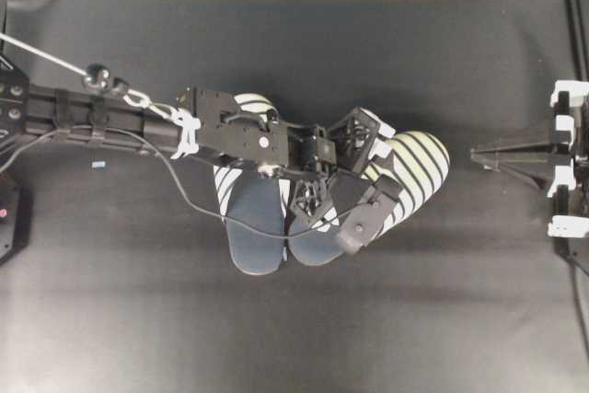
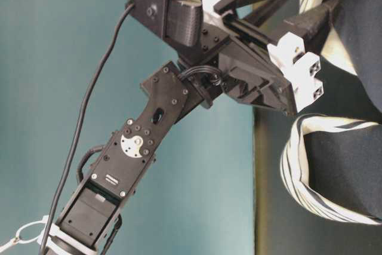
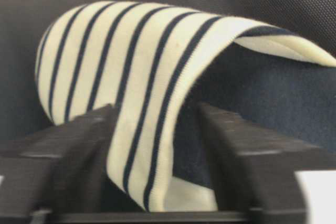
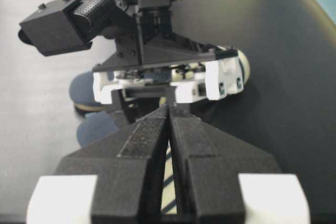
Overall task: Arrange the slippers with the left arm.
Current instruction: 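Grasp the right slipper's upper and rotate it parallel to the left slipper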
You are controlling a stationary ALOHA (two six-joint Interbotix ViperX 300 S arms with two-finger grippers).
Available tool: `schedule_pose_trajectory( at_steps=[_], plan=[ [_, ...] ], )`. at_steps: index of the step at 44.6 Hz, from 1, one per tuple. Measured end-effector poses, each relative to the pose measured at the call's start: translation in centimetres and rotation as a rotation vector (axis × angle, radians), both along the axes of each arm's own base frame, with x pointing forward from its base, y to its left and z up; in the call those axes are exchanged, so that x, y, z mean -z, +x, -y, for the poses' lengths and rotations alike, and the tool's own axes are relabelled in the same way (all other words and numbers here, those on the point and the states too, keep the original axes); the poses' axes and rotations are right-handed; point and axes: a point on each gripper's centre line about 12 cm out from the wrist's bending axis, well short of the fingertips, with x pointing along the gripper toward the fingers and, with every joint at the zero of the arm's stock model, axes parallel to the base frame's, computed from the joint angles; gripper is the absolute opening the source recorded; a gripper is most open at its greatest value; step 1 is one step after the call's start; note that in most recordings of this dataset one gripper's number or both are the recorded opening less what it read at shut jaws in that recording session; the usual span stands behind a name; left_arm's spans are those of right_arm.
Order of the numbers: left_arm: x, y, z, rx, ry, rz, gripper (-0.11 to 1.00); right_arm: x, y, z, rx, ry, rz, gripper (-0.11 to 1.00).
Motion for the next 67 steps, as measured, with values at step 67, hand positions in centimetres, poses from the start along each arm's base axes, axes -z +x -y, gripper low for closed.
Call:
schedule_pose_trajectory(
  at_steps=[67],
  plan=[
    [-3.8, -3.9, -5.3, -0.723, -0.471, -0.2, 0.02, 0.3, -0.1, -0.1, -0.002, 0.004, 0.006, 0.0]
  ],
)
